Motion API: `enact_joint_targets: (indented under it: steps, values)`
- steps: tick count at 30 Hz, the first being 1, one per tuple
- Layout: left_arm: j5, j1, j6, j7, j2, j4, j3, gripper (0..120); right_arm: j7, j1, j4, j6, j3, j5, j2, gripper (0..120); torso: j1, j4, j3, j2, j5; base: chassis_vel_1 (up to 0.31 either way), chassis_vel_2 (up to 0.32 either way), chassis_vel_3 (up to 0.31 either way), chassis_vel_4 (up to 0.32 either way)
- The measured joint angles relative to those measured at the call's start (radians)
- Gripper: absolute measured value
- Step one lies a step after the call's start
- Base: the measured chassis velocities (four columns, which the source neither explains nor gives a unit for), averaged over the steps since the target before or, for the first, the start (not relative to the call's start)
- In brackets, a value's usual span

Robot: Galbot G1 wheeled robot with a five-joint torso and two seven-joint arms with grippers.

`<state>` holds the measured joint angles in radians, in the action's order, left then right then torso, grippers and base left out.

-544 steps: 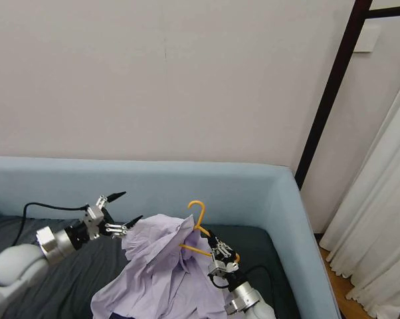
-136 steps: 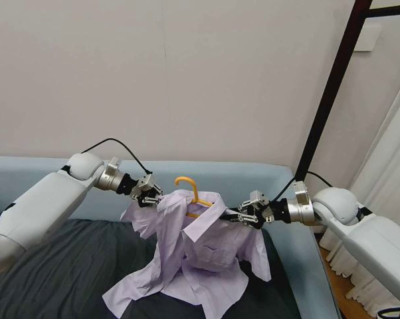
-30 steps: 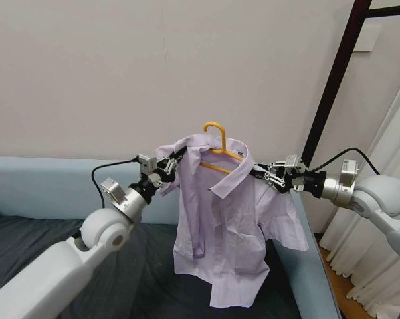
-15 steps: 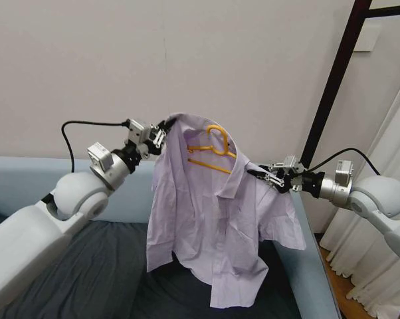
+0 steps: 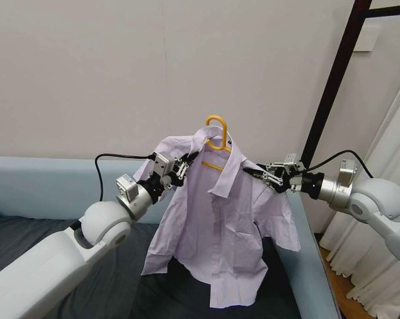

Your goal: Pick up the clothes from the sofa and hang them on the clothes hanger.

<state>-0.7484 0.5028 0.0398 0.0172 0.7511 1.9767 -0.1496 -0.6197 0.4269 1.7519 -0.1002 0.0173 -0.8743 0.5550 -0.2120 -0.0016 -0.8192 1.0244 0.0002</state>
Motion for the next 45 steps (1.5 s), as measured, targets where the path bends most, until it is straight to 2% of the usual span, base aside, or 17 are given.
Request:
enact_joint_targets:
  steps: [5, 8, 12, 19, 26, 35, 37, 41, 42, 44, 45]
  values:
    - [0.016, 0.024, -0.004, 0.006, 0.007, 0.002, 0.011, 0, 0.001, -0.001, 0.0, 0.003, 0.0, -0.015, -0.008, 7, 0.0, 0.0, 0.0, 0.0, -0.0001, 0.0, 0.0, 0.0, 0.0]
    - [0.087, 0.047, -0.018, -0.005, -0.01, 0.0, 0.043, 0, 0.001, -0.003, -0.006, 0.006, 0.0, -0.004, -0.009, 7, 0.0, 0.0001, 0.0, 0.0, -0.0003, 0.0, 0.0, 0.0, 0.0]
    - [0.118, 0.086, -0.008, -0.019, -0.046, 0.026, 0.08, 0, 0.013, -0.006, -0.009, 0.006, 0.0, -0.003, -0.005, 7, 0.0, 0.0001, 0.0, 0.0, -0.0001, 0.0, 0.0, 0.0, 0.0]
    - [0.102, 0.16, 0.006, 0.005, -0.063, 0.037, 0.112, 0, 0.017, -0.024, -0.014, 0.005, 0.004, -0.065, 0.003, 7, 0.0, 0.0004, 0.0, 0.0, -0.0004, 0.0, 0.0, 0.0, 0.0]
    - [0.054, 0.178, -0.005, 0.037, -0.035, 0.039, 0.106, 0, 0.006, -0.021, -0.004, 0.004, 0.007, -0.094, -0.008, 7, 0.0, -0.0001, 0.0, 0.0, -0.0003, 0.0, 0.0, 0.0, 0.0]
    - [0.053, 0.214, -0.012, 0.038, -0.023, 0.048, 0.102, 0, 0.002, -0.019, -0.002, 0.002, 0.0, -0.099, -0.023, 7, 0.0, 0.0001, 0.0, 0.0, -0.0002, 0.0, 0.0, 0.0, 0.0]
    - [0.047, 0.22, -0.035, 0.038, -0.018, 0.051, 0.101, 0, 0.002, -0.018, -0.002, 0.002, -0.001, -0.098, -0.024, 7, 0.0, 0.0, 0.0, 0.0, -0.0002, 0.0, 0.0, 0.0, 0.0]
    - [0.029, 0.252, -0.057, 0.035, -0.022, 0.074, 0.113, 8, 0.004, -0.017, -0.003, 0.001, -0.001, -0.093, -0.025, 7, 0.0, 0.0, 0.0, 0.0, -0.0002, 0.0, 0.0, 0.0, 0.0]
    - [0.029, 0.275, -0.059, 0.034, -0.027, 0.084, 0.126, 15, 0.006, -0.017, -0.004, -0.002, -0.002, -0.091, -0.028, 7, 0.0, 0.0, 0.0, 0.0, -0.0001, 0.0, 0.0, 0.0, 0.0]
    - [0.038, 0.315, -0.06, 0.039, -0.035, 0.093, 0.146, 22, 0.008, -0.019, -0.005, -0.008, -0.004, -0.09, -0.035, 7, 0.0, 0.0002, 0.0, 0.0, -0.0001, 0.0, 0.0, 0.0, 0.0]
    - [0.038, 0.315, -0.06, 0.039, -0.035, 0.093, 0.146, 22, 0.008, -0.019, -0.005, -0.008, -0.004, -0.09, -0.035, 7, 0.0, 0.0002, 0.0, 0.0, -0.0001, 0.0, 0.0, 0.0, 0.0]
